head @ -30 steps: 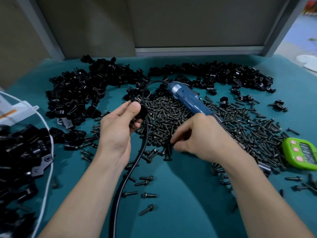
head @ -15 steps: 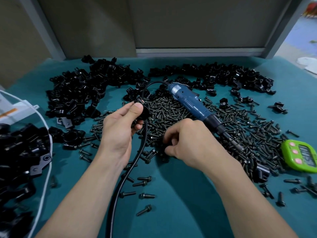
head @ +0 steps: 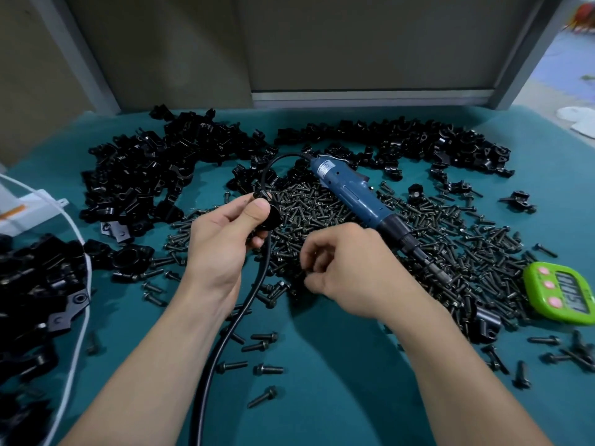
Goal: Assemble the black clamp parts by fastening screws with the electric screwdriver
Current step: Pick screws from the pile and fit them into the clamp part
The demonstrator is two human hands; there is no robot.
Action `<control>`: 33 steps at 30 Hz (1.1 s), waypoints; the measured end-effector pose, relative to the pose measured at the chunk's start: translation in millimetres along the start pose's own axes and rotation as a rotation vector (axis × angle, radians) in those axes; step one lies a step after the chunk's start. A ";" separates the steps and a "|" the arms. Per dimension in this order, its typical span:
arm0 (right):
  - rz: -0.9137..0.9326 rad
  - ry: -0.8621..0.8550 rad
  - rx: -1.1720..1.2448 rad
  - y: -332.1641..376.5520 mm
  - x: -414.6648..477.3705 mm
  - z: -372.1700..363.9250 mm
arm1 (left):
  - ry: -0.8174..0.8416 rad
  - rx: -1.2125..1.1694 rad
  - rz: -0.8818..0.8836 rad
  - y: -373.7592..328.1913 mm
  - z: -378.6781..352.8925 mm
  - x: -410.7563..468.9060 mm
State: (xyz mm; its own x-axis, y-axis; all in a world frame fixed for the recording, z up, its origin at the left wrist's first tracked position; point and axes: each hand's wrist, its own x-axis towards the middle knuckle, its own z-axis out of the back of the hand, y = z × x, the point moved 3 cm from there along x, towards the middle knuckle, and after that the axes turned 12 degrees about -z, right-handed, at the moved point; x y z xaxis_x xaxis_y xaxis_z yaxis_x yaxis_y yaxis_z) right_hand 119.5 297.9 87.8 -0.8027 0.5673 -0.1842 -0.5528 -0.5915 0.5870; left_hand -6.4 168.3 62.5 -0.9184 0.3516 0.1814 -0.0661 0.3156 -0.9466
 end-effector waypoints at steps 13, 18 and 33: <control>0.040 0.014 1.222 -6.8 4.2 10.1 | 0.340 0.124 -0.131 -3.4 -11.3 -9.2; 0.095 0.021 1.143 -4.8 6.3 7.2 | 0.339 0.155 -0.117 -3.3 -11.6 -8.9; 0.121 -0.162 0.697 -7.0 6.5 6.6 | 0.383 0.262 -0.236 -9.8 -11.7 -11.6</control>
State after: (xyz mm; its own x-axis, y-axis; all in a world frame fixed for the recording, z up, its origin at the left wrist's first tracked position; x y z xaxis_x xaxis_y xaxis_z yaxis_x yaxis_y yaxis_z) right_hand 119.6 309.5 87.8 -0.7760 0.6307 0.0014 -0.1474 -0.1835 0.9719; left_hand 9.5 171.4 72.8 -0.6611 0.6105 0.4361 -0.3947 0.2113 -0.8942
